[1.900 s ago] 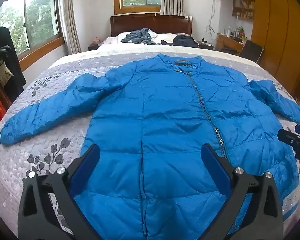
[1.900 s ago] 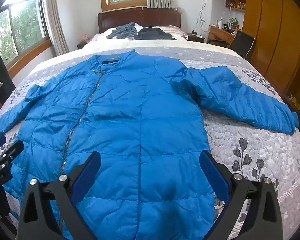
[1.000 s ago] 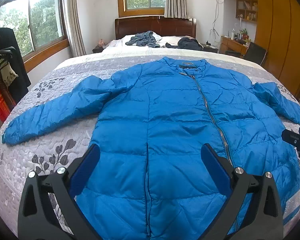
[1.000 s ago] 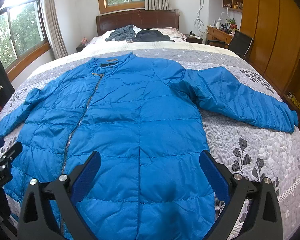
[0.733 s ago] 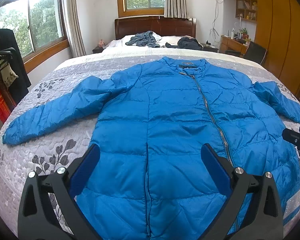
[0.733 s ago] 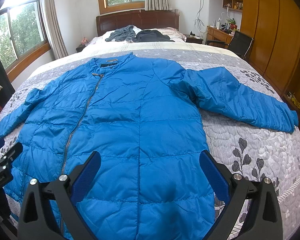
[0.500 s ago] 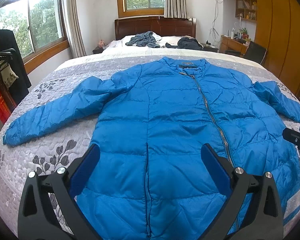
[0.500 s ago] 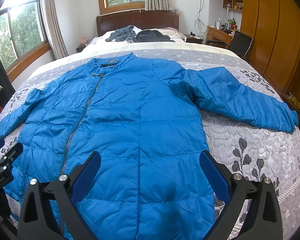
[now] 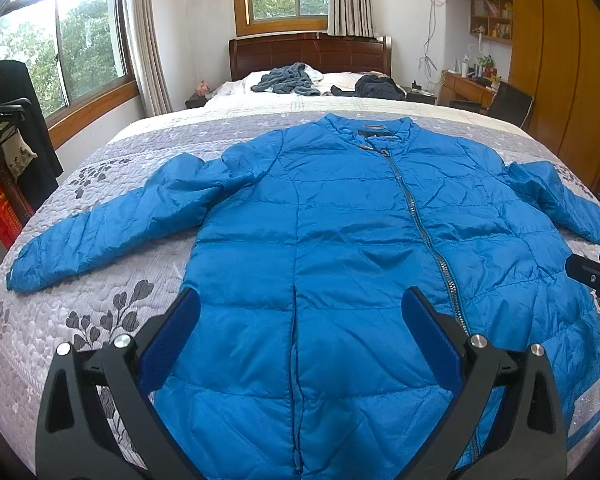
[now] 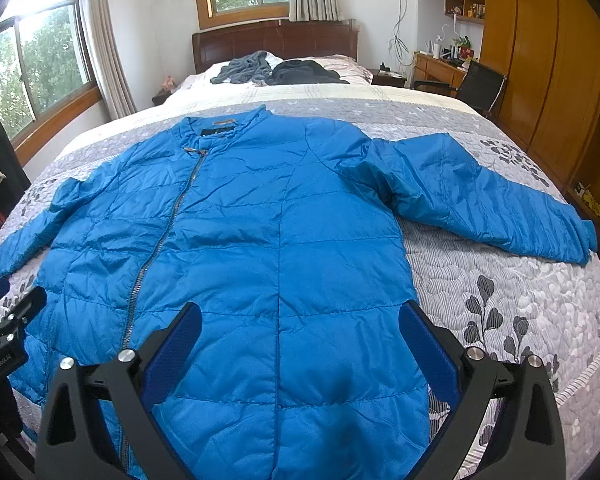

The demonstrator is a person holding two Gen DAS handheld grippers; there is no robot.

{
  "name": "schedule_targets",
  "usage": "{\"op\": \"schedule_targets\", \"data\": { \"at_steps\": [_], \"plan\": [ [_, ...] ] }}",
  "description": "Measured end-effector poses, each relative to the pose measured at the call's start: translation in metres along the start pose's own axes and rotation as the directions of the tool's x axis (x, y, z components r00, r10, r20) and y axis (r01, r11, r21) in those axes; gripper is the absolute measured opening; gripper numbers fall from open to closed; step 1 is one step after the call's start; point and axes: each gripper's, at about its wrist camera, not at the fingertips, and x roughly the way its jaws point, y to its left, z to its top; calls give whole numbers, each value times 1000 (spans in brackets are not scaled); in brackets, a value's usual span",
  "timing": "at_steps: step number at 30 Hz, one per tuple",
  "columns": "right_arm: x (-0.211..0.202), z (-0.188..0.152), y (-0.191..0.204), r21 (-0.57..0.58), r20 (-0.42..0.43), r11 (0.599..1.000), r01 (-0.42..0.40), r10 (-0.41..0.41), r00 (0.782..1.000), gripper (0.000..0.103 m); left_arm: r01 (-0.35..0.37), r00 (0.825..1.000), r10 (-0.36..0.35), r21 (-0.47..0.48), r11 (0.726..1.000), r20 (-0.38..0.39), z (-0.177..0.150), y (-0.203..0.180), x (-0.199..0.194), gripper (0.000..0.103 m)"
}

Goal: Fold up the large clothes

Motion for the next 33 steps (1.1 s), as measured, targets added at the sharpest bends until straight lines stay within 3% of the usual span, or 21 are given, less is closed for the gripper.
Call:
{"op": "schedule_targets", "data": {
  "at_steps": [33],
  "plan": [
    [0, 0, -1, 2, 2, 1000, 1, -1, 1000, 99, -3, 1000, 3, 3, 1000, -8, -1, 0, 1, 100]
  ]
}}
